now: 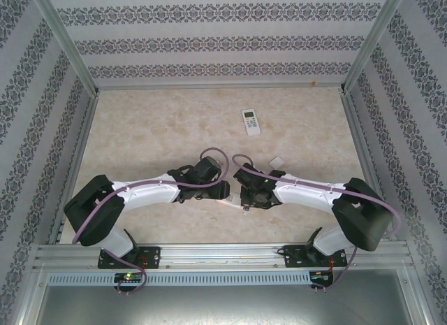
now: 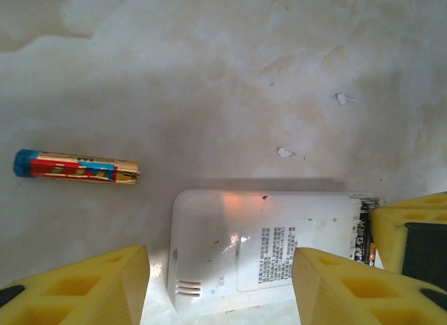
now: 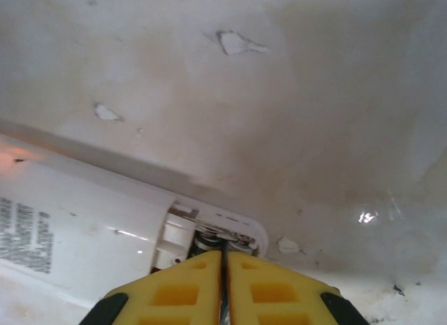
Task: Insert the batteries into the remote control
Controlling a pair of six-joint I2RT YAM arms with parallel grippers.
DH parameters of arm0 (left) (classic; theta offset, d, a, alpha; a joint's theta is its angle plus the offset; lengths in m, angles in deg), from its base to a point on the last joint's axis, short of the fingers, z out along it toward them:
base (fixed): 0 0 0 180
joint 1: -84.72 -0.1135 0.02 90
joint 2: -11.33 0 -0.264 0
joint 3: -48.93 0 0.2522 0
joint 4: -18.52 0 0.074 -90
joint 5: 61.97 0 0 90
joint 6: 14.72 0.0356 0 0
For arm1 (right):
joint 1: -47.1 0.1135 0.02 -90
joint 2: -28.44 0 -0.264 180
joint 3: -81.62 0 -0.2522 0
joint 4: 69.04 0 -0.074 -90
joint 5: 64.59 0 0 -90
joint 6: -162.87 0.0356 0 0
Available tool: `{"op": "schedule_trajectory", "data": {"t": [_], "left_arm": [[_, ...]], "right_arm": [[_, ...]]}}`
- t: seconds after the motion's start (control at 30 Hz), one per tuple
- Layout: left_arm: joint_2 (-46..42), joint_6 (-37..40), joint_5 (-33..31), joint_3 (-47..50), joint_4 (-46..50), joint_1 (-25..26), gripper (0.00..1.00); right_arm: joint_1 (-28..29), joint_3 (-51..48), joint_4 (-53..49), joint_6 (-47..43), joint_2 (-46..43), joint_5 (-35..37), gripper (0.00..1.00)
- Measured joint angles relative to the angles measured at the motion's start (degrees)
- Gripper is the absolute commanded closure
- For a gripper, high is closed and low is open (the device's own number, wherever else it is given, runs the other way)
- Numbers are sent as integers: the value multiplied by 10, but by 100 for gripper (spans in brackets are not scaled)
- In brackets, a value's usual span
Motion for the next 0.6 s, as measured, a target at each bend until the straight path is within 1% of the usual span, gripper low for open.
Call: {"op": "schedule_trajectory", "data": {"t": [0.13,0.27,0.3,0.33,0.37,0.43,0.5,0.57,0.6], "left_arm": [[-33,3,-19,10,2,0,31],[-79,12,-37,33,-4,0,20],[-91,16,-40,40,-8,0,17],[-101,19,-42,48,-14,0,15],[-110,19,-44,56,-23,0,13],[-122,25,-45,66,-32,0,10],[-129,30,-44,71,-38,0,8],[-131,32,-44,72,-44,0,7],[-131,34,-44,73,-47,0,6]], "right_arm": [[0,2,-11,-16,-19,1,77],[-26,27,-31,-70,-106,28,62],[-42,37,-29,-94,-129,39,55],[-59,44,-26,-115,-145,50,46],[-86,51,-21,-156,-157,54,40],[-152,71,-16,-242,-160,59,32],[-217,100,-24,-338,-132,52,27],[-266,128,-34,-417,-88,38,21],[-290,148,-49,-459,-58,24,16]]}}
